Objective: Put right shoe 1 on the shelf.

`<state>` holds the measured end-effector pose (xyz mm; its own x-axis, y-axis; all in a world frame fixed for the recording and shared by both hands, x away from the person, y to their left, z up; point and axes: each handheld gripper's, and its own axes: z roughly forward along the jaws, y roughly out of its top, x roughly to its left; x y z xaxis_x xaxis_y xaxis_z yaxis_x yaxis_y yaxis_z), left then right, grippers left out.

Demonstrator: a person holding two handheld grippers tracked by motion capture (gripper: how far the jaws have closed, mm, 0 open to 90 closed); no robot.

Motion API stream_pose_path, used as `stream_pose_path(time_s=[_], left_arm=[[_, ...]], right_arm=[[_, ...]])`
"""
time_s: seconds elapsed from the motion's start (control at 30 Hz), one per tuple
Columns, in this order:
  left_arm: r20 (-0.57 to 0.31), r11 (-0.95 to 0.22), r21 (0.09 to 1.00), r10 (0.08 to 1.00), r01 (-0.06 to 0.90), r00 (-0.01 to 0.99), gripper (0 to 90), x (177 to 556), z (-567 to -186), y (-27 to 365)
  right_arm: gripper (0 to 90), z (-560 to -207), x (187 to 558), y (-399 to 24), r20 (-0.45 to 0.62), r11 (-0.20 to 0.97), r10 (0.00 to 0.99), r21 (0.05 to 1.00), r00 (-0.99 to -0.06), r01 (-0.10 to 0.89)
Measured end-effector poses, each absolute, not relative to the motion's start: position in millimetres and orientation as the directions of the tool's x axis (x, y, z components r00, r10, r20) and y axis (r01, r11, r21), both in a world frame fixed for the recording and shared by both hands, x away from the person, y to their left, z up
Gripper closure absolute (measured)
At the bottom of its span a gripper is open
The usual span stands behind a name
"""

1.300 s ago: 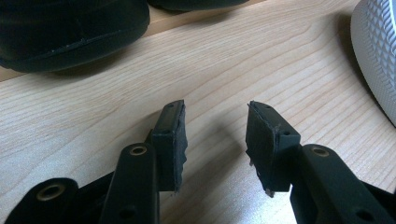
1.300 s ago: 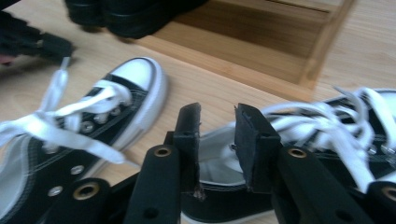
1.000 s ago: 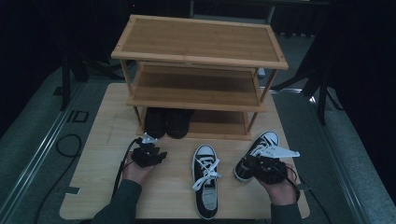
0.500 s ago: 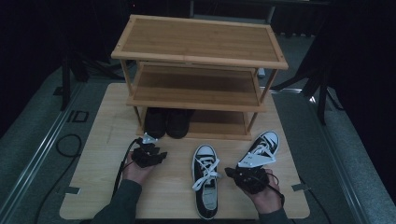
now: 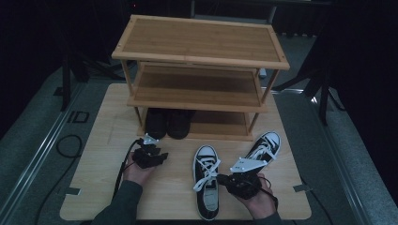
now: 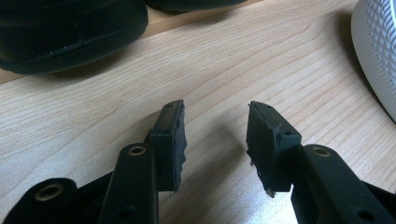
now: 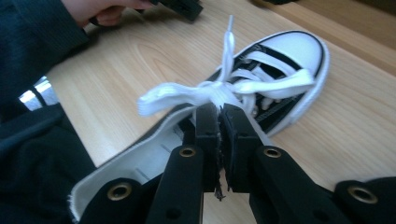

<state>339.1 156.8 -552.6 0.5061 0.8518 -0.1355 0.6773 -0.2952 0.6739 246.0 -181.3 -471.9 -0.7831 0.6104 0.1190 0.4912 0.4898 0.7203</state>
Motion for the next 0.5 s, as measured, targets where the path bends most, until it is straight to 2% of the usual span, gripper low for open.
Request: stream_pose_path(time_s=[0.07, 0.1, 0.33, 0.4, 0.5], left_arm=[[-0.136, -0.295, 0.674, 0.852, 0.677, 0.506, 57.1, 339, -553, 157], [-0.136, -0.295, 0.674, 0.852, 0.677, 0.506, 57.1, 339, -553, 157], [-0.133, -0.297, 0.675, 0.851, 0.675, 0.507, 57.1, 339, -553, 157], [-0.133, -0.297, 0.675, 0.851, 0.675, 0.507, 57.1, 339, -553, 157], [-0.132, -0.298, 0.675, 0.851, 0.675, 0.508, 57.1, 339, -553, 157]], right_arm=[[84.0, -473, 245, -179, 0.12, 0.497, 0.61, 0.711, -0.783, 0.497], [79.4, -475, 245, -176, 0.097, 0.51, 0.625, 0.701, -0.775, 0.499], [77.4, -478, 250, -171, 0.112, 0.525, 0.63, 0.668, -0.769, 0.527], [79.6, -479, 251, -169, 0.112, 0.527, 0.631, 0.664, -0.767, 0.531], [87.7, -478, 253, -167, 0.094, 0.536, 0.632, 0.664, -0.769, 0.521]])
